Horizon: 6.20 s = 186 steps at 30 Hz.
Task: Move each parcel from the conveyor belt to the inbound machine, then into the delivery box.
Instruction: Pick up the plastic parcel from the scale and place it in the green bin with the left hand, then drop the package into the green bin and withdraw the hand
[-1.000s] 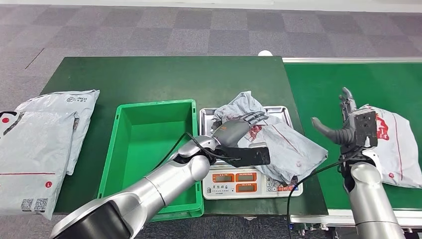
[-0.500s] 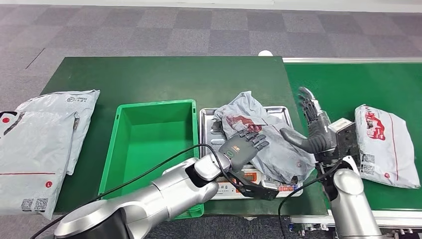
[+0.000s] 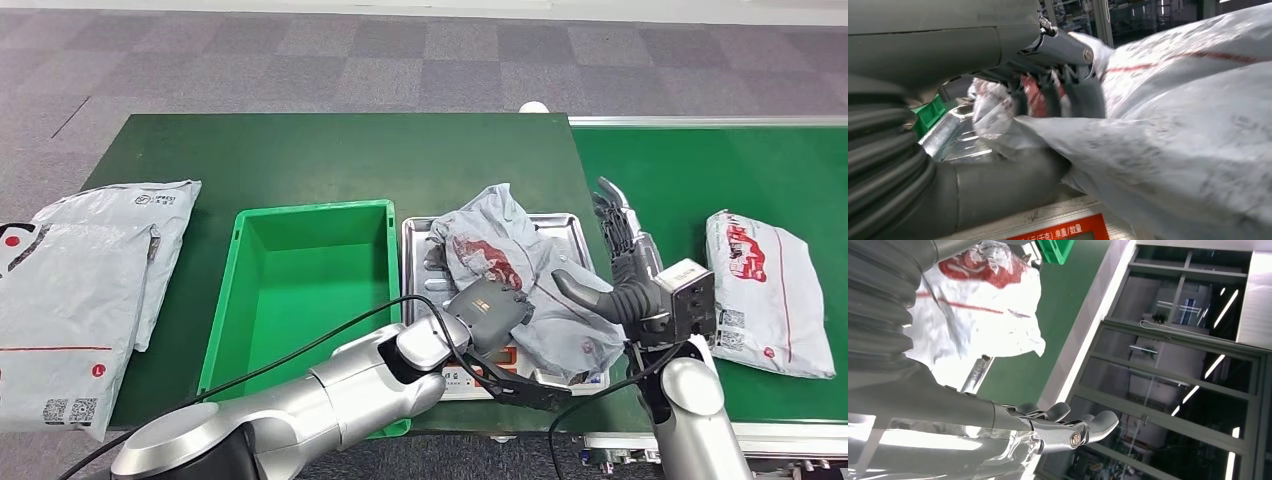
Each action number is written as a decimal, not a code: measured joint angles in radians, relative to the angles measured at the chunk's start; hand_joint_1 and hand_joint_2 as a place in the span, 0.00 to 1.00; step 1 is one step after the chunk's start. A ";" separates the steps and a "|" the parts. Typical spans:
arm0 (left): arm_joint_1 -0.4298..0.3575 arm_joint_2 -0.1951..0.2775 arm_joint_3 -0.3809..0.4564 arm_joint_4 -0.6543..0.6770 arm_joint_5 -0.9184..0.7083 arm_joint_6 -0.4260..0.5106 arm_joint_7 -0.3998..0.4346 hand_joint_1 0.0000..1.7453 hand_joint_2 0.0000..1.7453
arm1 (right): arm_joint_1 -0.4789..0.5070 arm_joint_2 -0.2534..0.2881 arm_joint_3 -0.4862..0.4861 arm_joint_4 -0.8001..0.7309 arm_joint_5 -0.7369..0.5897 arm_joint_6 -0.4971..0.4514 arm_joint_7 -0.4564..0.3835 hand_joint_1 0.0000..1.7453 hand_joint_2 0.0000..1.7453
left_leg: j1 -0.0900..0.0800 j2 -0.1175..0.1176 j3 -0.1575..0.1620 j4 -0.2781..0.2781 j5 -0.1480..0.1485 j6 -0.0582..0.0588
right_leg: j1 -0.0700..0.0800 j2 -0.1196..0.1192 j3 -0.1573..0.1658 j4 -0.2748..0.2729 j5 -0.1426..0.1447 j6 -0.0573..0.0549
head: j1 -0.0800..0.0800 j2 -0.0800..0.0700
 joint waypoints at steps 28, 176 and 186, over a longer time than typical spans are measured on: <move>0.041 0.082 0.537 0.057 0.387 0.166 -0.370 0.00 1.00 | 0.054 -0.130 -0.022 -0.019 0.455 -0.206 0.209 0.00 1.00 | 0.000 0.001 0.001 0.000 0.001 0.000 | 0.000 0.000 0.000 0.001 0.000 0.000 | 0.000 0.000; 0.306 0.280 0.952 -0.554 0.742 -0.467 -0.371 0.00 1.00 | -0.219 -0.145 -0.153 0.417 0.890 -0.341 0.418 0.00 1.00 | 0.002 0.005 0.010 -0.001 -0.004 -0.004 | 0.002 0.006 0.007 0.001 -0.003 -0.003 | 0.000 0.000; 0.246 0.191 0.917 -0.424 0.774 -0.421 -0.378 0.00 1.00 | -0.521 -0.135 -0.069 0.908 0.959 -0.324 0.503 0.00 1.00 | 0.002 0.003 0.009 -0.001 -0.002 -0.003 | 0.002 0.003 0.007 0.001 -0.002 -0.003 | 0.000 0.000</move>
